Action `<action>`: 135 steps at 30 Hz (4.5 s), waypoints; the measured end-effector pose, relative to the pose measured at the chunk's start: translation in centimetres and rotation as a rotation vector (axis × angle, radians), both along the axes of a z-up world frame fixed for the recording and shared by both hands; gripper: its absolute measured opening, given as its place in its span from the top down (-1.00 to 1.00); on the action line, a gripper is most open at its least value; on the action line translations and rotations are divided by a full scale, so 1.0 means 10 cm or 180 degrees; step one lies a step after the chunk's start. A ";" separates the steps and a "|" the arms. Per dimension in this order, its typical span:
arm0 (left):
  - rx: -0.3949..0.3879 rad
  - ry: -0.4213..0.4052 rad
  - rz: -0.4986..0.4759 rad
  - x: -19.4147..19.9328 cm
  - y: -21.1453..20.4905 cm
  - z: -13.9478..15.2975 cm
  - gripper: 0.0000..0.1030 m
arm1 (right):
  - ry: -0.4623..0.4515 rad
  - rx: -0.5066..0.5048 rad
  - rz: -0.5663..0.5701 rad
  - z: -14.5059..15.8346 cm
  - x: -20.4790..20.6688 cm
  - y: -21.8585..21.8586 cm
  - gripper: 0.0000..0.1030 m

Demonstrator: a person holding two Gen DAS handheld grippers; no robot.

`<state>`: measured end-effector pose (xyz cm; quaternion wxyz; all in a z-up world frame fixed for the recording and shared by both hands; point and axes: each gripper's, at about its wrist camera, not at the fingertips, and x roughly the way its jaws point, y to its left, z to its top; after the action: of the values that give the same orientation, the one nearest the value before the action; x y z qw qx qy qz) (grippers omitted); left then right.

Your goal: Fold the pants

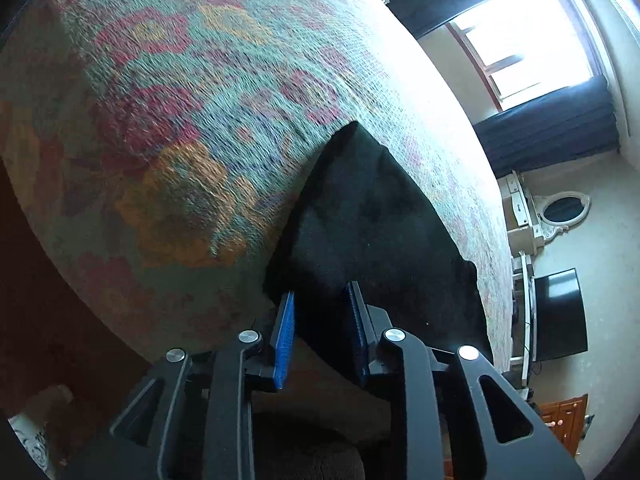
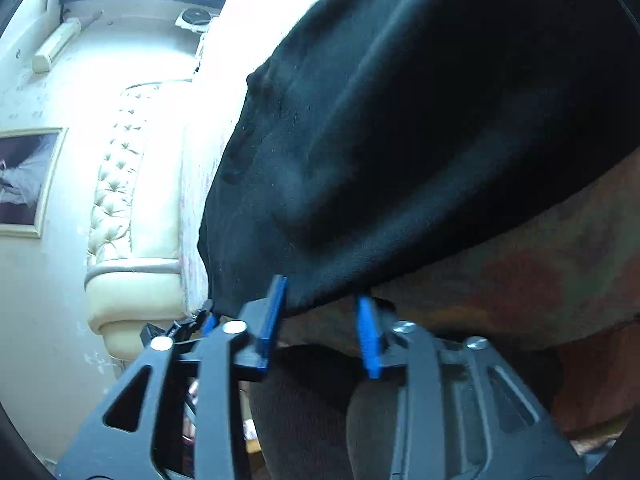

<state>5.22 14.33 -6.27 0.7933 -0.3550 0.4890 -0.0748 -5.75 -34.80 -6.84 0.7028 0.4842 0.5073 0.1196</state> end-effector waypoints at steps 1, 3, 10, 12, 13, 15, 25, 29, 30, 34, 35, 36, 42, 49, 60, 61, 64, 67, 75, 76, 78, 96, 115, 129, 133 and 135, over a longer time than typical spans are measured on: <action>0.0098 -0.0048 0.0036 -0.01 0.00 0.08 0.43 | -0.0046 -0.0079 -0.0003 0.10 -0.04 -0.13 0.06; 0.0248 -0.0204 0.0061 -0.01 -0.05 0.25 0.15 | -0.0146 -0.0232 -0.0107 0.27 -0.11 -0.47 -0.02; 0.0234 -0.0354 -0.0011 0.28 -0.44 0.41 -0.62 | -0.0337 -0.0285 -0.1489 0.42 -0.65 -2.33 -0.18; 0.0096 -0.0293 -0.0037 0.36 -0.54 0.31 -0.62 | -0.0388 -0.0251 -0.1856 0.36 -0.81 -2.81 -0.19; 0.0083 -0.0270 -0.0063 0.39 -0.61 0.26 -0.62 | -0.0392 -0.0274 -0.2008 0.33 -0.88 -3.02 -0.19; 0.0112 -0.0155 -0.0110 0.46 -0.72 0.13 -0.62 | -0.0306 -0.0395 -0.2336 0.26 -1.07 -3.39 -0.19; 0.0070 -0.0024 -0.0163 0.48 -0.71 -0.06 -0.65 | 0.0242 -0.1814 -0.2177 0.13 -1.32 -4.32 -0.18; 0.0237 -0.0052 -0.0281 0.49 -0.79 -0.03 -0.66 | 0.0457 -0.2011 -0.1406 -0.11 -0.91 -4.10 0.07; 0.0278 -0.0059 -0.0310 0.48 -0.80 -0.03 -0.66 | 0.0463 -0.2160 -0.1233 -0.09 -0.85 -4.04 0.52; 0.0299 -0.0072 -0.0306 0.47 -0.81 -0.01 -0.67 | 0.0425 -0.2565 -0.1184 0.12 -0.72 -3.95 0.73; 0.0280 -0.0073 -0.0289 0.46 -0.80 -0.02 -0.67 | 0.0361 -0.2682 -0.1235 0.20 -0.72 -3.95 0.73; 0.0265 -0.0072 -0.0275 0.45 -0.79 -0.02 -0.67 | 0.0306 -0.2692 -0.1302 0.21 -0.74 -3.98 0.73; 0.0313 -0.0074 -0.0324 0.43 -0.80 -0.02 -0.67 | 0.0453 -0.2360 -0.1646 -0.11 -0.89 -4.21 0.42; 0.0391 -0.0059 -0.0368 0.42 -0.89 0.01 -0.74 | -0.0247 -0.1019 -0.2333 0.04 -1.05 -4.19 0.03; 0.0049 -0.0032 -0.0228 0.40 -0.75 -0.03 -0.74 | -0.0225 -0.0267 -0.2743 -0.39 -0.55 -4.04 0.03; 0.0053 -0.0031 -0.0231 0.40 -0.75 -0.03 -0.74 | -0.0210 -0.0301 -0.2747 -0.40 -0.48 -4.06 0.03; 0.0069 -0.0031 -0.0242 0.40 -0.77 -0.03 -0.75 | -0.0163 -0.0433 -0.2716 -0.39 -0.36 -4.08 0.03; 0.0064 -0.0034 -0.0249 0.39 -0.78 -0.03 -0.75 | -0.0127 -0.0517 -0.2694 -0.31 -0.38 -3.99 0.22; 0.0081 -0.0042 -0.0267 0.40 -0.78 -0.03 -0.75 | -0.0339 0.0050 -0.2830 -0.55 -0.48 -4.02 0.52; 0.0082 -0.0043 -0.0269 0.41 -0.77 -0.03 -0.75 | -0.0358 0.0109 -0.2870 -0.58 -0.49 -4.02 0.47; 0.0077 -0.0043 -0.0265 0.41 -0.77 -0.03 -0.75 | -0.0405 0.0169 -0.2891 -0.58 -0.44 -4.03 0.22; 0.0013 -0.0038 -0.0260 0.41 -0.72 -0.05 -0.75 | -0.0592 -0.0460 -0.2994 0.02 -0.84 -3.89 0.89; 0.0040 -0.0045 -0.0299 0.41 -0.73 -0.03 -0.75 | -0.0341 0.0062 -0.2821 -0.58 -1.12 -3.73 0.89; 0.0025 -0.0036 -0.0333 0.45 -0.70 -0.05 -0.76 | -0.0409 0.0347 -0.2612 -0.60 -1.02 -3.49 0.16; 0.0003 -0.0034 -0.0332 0.47 -0.70 -0.05 -0.76 | -0.0402 0.0413 -0.2188 -0.52 -0.82 -3.19 -0.13; 0.0012 -0.0038 -0.0346 0.47 -0.70 -0.05 -0.76 | -0.0332 0.0329 -0.1980 -0.50 -0.76 -3.04 -0.14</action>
<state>9.94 7.30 -6.81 0.7916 -0.3259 0.5029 -0.1189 -13.32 -65.23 -11.88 0.7052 0.6443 0.2916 -0.0508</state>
